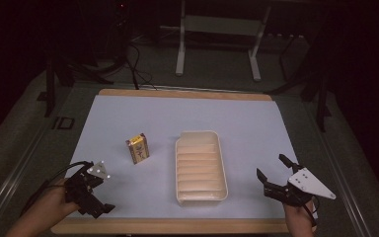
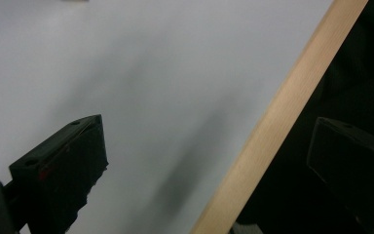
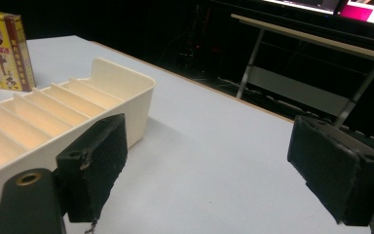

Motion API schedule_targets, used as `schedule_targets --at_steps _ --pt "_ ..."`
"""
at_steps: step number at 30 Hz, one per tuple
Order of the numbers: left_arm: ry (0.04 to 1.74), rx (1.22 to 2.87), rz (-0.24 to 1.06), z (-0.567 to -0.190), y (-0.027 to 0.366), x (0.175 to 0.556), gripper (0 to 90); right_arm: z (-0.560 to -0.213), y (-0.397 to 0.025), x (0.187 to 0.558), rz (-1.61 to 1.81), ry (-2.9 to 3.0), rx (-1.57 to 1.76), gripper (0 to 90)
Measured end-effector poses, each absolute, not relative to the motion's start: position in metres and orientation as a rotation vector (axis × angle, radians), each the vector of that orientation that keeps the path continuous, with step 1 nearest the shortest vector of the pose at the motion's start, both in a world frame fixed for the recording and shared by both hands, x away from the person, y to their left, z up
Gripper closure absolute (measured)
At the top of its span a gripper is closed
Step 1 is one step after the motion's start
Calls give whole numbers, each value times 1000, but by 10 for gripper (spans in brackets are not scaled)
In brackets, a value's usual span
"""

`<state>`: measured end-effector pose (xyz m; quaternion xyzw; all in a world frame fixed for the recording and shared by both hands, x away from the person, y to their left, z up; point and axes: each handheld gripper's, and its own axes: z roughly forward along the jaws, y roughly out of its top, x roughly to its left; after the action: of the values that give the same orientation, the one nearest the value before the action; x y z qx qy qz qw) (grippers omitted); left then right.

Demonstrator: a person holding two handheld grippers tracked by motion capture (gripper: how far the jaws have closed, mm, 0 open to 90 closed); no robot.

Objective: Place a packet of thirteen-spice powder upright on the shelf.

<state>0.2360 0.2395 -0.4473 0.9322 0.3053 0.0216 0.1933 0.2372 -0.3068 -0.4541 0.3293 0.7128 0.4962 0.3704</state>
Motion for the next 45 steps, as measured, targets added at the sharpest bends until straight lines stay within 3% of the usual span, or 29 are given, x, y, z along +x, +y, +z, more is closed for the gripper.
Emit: schedule_targets --at_steps 6,13,21,28,45 --pt "900 2603 6 -449 240 239 13 -455 -303 237 1270 1860 832 146" --pt "1030 2708 -124 -451 236 244 13 -457 -300 237 1264 1888 821 146" --pt "1132 2742 -66 -453 241 250 13 -459 -296 237 1231 1923 794 145" --pt "1284 2740 -147 -451 242 258 13 -460 -292 237 1220 1958 785 145" --pt "1250 2695 -82 -424 232 294 14 -461 -290 238 1211 1997 779 146"
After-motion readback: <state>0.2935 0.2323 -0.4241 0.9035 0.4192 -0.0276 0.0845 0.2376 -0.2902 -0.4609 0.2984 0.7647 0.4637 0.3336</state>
